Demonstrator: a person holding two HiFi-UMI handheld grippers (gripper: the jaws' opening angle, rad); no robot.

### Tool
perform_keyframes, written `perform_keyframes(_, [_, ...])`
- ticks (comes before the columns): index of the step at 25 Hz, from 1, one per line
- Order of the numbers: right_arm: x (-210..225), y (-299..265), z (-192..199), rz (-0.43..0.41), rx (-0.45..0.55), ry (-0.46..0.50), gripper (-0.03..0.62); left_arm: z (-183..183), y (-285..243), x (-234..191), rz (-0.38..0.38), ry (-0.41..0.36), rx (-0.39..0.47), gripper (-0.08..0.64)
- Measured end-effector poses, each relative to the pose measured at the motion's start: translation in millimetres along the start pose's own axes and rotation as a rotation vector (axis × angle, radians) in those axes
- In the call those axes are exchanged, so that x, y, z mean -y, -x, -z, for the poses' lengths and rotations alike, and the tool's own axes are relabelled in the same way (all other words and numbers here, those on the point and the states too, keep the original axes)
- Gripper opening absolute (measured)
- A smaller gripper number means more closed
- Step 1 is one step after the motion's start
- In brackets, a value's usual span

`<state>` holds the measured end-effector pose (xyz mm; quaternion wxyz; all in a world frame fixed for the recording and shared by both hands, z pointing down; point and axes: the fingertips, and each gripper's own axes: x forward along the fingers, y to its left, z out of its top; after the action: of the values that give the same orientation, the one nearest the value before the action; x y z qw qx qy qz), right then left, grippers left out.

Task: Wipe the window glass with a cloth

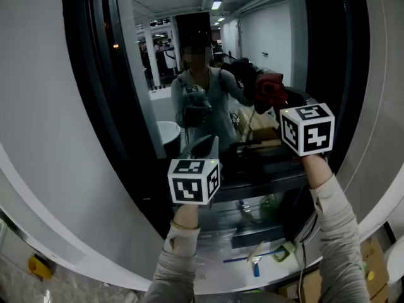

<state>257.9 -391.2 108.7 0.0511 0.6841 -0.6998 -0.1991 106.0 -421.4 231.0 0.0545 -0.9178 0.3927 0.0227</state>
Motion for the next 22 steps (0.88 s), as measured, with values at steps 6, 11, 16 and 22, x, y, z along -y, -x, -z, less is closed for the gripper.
perform_keyframes(6, [-99.3, -19.0, -4.6, -0.197, 0.029, -0.058, 0.043, 9.5, 37.4, -41.2, -0.099, 0.016, -0.021, 0.003])
perform_keyframes(11, [-176.3, -40.5, -0.5, -0.320, 0.026, -0.084, 0.043, 19.3, 64.2, -79.5, -0.171, 0.025, -0.040, 0.003])
perform_keyframes(16, [-251.1, -56.2, 2.8, -0.429, 0.010, -0.064, 0.043, 29.1, 95.1, -114.9, -0.248, 0.042, -0.058, 0.003])
perform_keyframes(22, [-303.3, -79.7, 17.0, -0.487, -0.039, -0.054, 0.043, 41.3, 114.5, -140.2, -0.302, 0.057, -0.079, 0.003])
